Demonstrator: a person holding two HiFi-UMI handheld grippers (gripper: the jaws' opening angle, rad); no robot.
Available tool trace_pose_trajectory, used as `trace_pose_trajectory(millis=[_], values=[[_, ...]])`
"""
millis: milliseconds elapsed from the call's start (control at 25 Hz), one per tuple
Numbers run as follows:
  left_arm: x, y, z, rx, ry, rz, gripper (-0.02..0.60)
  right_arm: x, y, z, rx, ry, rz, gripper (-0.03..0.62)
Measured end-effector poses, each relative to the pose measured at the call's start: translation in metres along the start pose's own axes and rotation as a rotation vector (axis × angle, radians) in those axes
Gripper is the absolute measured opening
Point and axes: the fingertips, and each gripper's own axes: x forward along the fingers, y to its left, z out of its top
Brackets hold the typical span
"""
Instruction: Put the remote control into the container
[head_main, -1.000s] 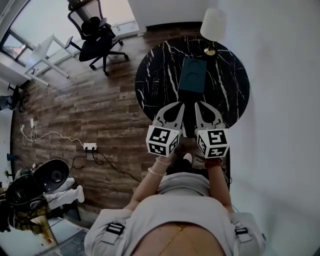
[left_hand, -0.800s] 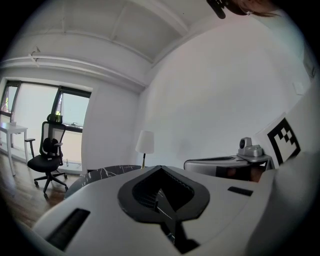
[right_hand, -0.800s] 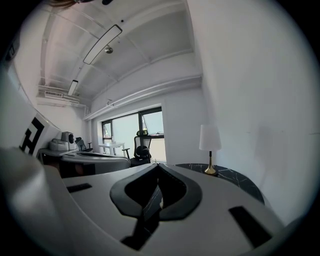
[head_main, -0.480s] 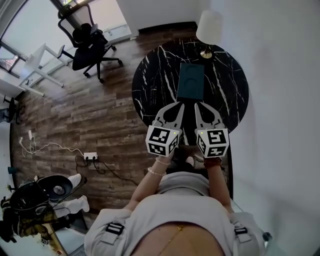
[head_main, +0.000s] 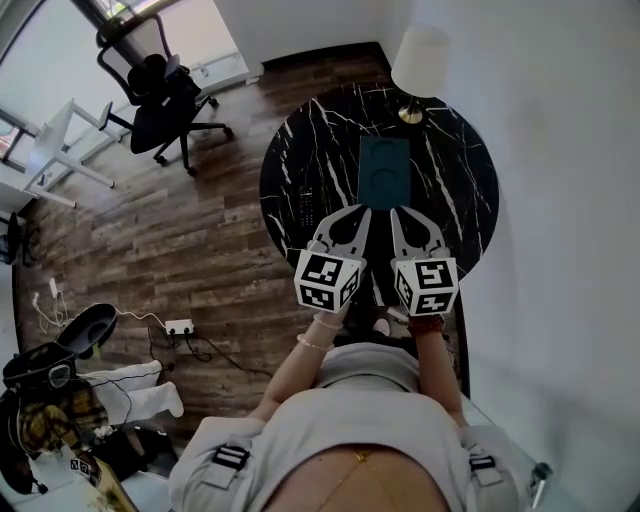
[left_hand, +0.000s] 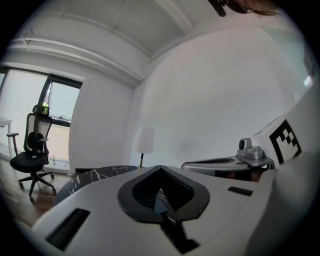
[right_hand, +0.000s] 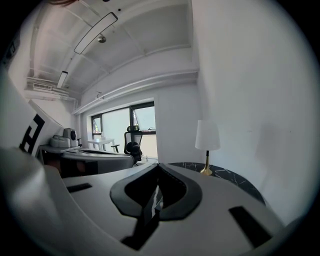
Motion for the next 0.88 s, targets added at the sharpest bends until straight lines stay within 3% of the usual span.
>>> trace_pose_trajectory(millis=[600,880], values=[[0.023,0.048,-0.034,-0.026,0.114,-0.036,0.002,0.051,0.000,-0.025,0.030,0.072,-0.045,0.011],[0.040,0.055,-0.040,-0.053,0.147,-0.014,0.002,0.067,-0.009,-0.028,0.026,0.117,-0.009,0.011]])
